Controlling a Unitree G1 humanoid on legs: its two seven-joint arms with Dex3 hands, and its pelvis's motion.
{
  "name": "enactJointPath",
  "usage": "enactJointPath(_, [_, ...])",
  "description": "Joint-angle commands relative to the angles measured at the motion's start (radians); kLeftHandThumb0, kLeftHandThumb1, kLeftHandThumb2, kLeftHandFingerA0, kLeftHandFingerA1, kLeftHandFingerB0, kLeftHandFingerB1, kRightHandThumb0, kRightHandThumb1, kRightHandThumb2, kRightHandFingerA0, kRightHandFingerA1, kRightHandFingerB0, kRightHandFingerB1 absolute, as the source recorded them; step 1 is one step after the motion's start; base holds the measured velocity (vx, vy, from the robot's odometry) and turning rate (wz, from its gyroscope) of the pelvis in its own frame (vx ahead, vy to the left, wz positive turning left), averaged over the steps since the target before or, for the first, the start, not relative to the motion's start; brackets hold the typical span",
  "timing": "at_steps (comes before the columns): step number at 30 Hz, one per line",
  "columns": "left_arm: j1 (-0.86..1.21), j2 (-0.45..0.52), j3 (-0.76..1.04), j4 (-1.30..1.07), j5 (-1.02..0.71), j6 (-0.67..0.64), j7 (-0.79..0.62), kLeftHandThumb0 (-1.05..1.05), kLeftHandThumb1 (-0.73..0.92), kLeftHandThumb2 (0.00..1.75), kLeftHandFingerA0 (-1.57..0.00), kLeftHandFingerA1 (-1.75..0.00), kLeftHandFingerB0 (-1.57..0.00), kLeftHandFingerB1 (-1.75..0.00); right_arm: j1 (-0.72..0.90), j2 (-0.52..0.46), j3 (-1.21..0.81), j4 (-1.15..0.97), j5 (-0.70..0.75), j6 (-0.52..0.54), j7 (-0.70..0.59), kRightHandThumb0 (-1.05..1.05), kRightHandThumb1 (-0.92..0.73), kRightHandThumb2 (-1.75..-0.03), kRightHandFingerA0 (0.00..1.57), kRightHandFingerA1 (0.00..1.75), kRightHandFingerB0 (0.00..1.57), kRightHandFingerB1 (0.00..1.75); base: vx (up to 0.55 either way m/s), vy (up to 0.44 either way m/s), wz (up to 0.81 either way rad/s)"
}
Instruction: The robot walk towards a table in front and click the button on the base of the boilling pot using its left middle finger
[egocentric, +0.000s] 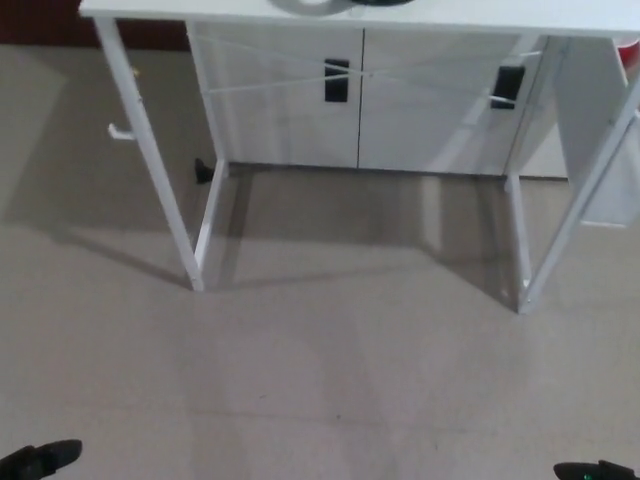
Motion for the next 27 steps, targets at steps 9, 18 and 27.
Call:
enactJointPath(9, [-0.002,0.015,-0.014,0.005,0.022,-0.029,0.015,-0.25,0.57,0.57,-0.35,-0.44,-0.29,-0.34,0.001,-0.029,0.008,0.001,-0.013,-0.002,0.007,-0.37,-0.63,-0.59,0.63,0.47,0.31,0.35,0.26,-0.139,0.06])
enactJointPath(18, [0.002,0.017,-0.025,0.005,0.022,-0.019,0.025,-0.26,0.57,0.57,-0.37,-0.45,-0.30,-0.35,0.000,-0.042,0.031,0.010,-0.039,0.000,-0.002,-0.38,-0.63,-0.59,0.67,0.46,0.33,0.34,0.32,0.113,-0.08])
enactJointPath(27, [0.002,0.018,-0.034,0.008,0.031,-0.024,0.045,-0.29,0.57,0.57,-0.39,-0.44,-0.33,-0.35,0.002,-0.049,0.046,0.003,-0.057,0.006,-0.007,-0.38,-0.63,-0.59,0.66,0.45,0.34,0.34,0.26,0.010,0.11])
